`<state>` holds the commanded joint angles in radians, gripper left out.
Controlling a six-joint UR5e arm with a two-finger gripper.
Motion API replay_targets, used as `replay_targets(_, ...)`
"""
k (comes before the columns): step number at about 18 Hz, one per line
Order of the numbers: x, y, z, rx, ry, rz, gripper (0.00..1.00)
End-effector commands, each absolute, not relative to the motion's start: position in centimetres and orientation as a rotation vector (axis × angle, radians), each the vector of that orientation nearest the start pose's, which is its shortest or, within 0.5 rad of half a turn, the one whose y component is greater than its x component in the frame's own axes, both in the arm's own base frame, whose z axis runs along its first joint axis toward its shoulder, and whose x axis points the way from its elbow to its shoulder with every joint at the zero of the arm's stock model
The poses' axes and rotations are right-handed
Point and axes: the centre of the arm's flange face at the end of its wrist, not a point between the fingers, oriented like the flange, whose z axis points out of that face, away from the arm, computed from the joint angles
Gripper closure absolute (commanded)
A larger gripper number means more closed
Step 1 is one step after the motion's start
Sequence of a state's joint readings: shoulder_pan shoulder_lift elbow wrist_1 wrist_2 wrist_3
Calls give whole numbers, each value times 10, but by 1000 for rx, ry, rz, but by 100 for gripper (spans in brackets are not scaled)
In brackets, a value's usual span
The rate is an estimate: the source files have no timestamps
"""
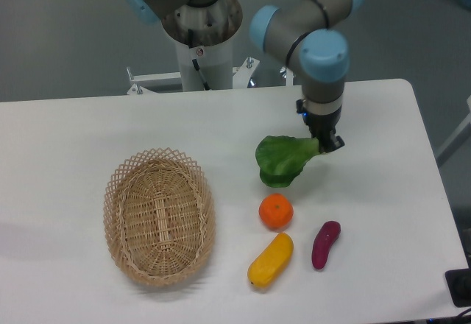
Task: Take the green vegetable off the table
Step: 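Lift the bok choy up off the table by its stem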
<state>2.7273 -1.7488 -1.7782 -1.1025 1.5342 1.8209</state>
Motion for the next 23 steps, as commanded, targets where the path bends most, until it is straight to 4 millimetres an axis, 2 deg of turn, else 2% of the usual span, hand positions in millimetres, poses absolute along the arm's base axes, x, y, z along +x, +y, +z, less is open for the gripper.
replay_targets(2,-453,339,365,-2878,910,118,64)
replay_targets(5,-463,342,388,-2818,718,146,64)
replay_targets(12,-472,357,430,-2748,540,210,64)
replay_targets(16,-474,363,433,-2747,501,212,64)
replay_targets(23,-476,363,432,-2747,497,214,64)
